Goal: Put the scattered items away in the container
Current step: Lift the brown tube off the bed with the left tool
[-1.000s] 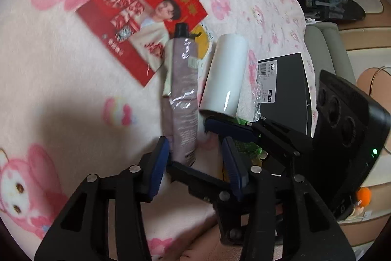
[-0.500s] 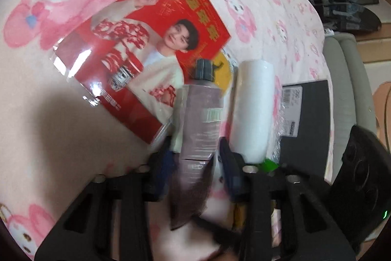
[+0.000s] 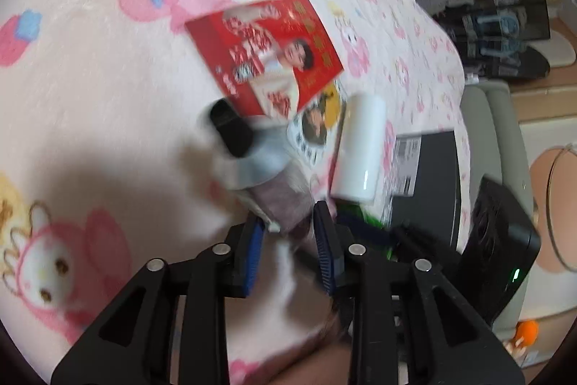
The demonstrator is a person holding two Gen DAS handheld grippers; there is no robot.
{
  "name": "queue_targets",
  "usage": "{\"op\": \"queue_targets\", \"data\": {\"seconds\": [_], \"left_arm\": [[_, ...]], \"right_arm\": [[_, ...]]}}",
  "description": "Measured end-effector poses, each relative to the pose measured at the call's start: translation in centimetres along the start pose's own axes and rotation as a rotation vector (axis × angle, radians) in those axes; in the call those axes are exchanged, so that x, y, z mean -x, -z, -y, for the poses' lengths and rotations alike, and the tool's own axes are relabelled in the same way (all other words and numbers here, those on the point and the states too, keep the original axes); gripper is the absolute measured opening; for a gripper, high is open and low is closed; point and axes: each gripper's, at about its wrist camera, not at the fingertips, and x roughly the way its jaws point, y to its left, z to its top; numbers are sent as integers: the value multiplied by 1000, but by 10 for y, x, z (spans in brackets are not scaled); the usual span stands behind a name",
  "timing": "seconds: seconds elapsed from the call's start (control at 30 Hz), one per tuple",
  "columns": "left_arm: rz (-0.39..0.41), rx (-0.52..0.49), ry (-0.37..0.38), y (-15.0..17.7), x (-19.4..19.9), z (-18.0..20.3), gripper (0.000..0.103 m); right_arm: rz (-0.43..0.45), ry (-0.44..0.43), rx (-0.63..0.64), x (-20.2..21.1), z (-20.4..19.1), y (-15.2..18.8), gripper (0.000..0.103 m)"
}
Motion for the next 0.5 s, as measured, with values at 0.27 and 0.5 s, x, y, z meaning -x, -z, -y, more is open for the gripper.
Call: {"op": "queue_targets", "data": {"seconds": [0.27,0.5], "left_arm": [[148,4,-67,3,41,-17,37],[160,-1,-148,-17,24,-30,40]], "right_arm": [[57,-83,-99,15,14,-1,55],[-57,-364,-211,-37,32,7,56]]}}
